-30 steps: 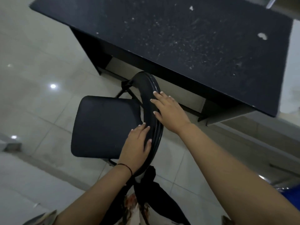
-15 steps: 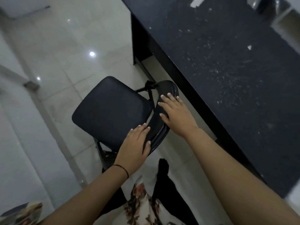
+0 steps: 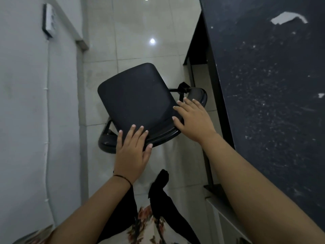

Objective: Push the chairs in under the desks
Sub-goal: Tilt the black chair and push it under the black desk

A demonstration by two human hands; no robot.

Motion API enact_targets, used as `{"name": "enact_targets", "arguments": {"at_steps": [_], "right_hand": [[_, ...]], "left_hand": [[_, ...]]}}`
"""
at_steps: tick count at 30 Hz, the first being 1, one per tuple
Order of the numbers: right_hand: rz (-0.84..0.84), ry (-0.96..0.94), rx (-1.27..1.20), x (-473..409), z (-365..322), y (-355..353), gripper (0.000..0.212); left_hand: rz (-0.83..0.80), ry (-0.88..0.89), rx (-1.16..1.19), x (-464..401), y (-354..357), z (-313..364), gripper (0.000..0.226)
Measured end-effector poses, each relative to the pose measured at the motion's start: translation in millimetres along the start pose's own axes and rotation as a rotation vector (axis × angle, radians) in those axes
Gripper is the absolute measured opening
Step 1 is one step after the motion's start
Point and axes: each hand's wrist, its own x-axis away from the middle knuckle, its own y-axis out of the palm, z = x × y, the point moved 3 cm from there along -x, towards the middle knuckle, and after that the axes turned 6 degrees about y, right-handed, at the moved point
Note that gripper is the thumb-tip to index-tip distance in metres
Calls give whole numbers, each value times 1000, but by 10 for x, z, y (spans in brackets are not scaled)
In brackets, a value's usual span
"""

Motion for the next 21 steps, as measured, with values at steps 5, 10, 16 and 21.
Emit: {"name": "enact_targets", "arguments": {"at_steps": [5,10,16,21], "right_hand": [[135,17,-70,75,3,65,51],[284,-13,-86,72,-28,106,49],[358,-28,-22,4,-282,203,47],[408,46,40,-88,-681,295,47]], "left_hand": [[120,87,-175,10,121,-73,45],[197,186,-248,-22,141,-217,48],[179,283,-241,-165,-2,-695,47],[81,380,-240,-325,-135,-1245,46]]}}
